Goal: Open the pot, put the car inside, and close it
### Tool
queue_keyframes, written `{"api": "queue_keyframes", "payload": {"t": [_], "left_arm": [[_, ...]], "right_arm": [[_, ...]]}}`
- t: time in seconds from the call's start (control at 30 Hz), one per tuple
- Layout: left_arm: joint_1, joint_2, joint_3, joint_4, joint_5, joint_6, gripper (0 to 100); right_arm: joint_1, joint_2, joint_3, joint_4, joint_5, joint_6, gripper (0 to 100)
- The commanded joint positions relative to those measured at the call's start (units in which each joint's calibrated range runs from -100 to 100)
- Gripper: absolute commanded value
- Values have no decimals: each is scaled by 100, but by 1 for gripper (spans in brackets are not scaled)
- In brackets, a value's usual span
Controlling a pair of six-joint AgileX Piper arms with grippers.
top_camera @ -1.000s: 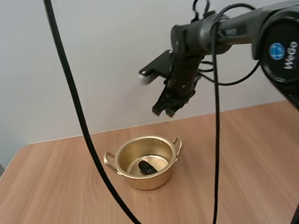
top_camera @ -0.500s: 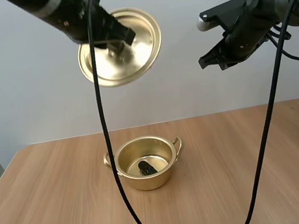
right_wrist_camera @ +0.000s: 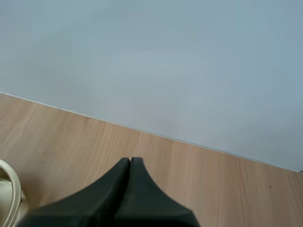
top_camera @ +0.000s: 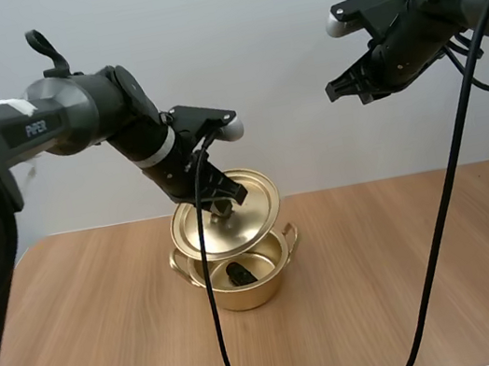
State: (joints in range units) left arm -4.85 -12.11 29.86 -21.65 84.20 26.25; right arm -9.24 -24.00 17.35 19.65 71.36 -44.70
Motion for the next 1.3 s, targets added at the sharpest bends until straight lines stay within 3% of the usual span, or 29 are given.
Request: {"api": "queue_keyframes", "payload": {"t": [0.0, 0.63, 0.93, 1.03, 1.1, 1.17, 1.2, 1.27], "left_arm": [[-7, 281, 1, -5, -34, 5, 0], [-13, 1611, 6, 51, -877, 68, 0], [-13, 1656, 6, 51, -542, 14, 1], [-13, 1656, 6, 51, -464, 3, 24], [-13, 1656, 6, 51, -430, -74, 52], [-13, 1656, 6, 51, -411, -138, 73], [-13, 1656, 6, 51, -411, -204, 79], [-13, 1656, 6, 51, -328, -205, 78]], "right_arm": [[0, -4, -9, 26, 0, -3, 0], [0, -4, -9, 150, 34, -215, 0], [0, -4, -9, 315, 134, -287, 0], [0, -4, -9, 315, 134, -298, 0], [0, -4, -9, 315, 134, -298, 0], [0, -4, -9, 315, 134, -298, 0], [0, -4, -9, 315, 153, -299, 0], [0, -4, -9, 315, 153, -299, 0]]}}
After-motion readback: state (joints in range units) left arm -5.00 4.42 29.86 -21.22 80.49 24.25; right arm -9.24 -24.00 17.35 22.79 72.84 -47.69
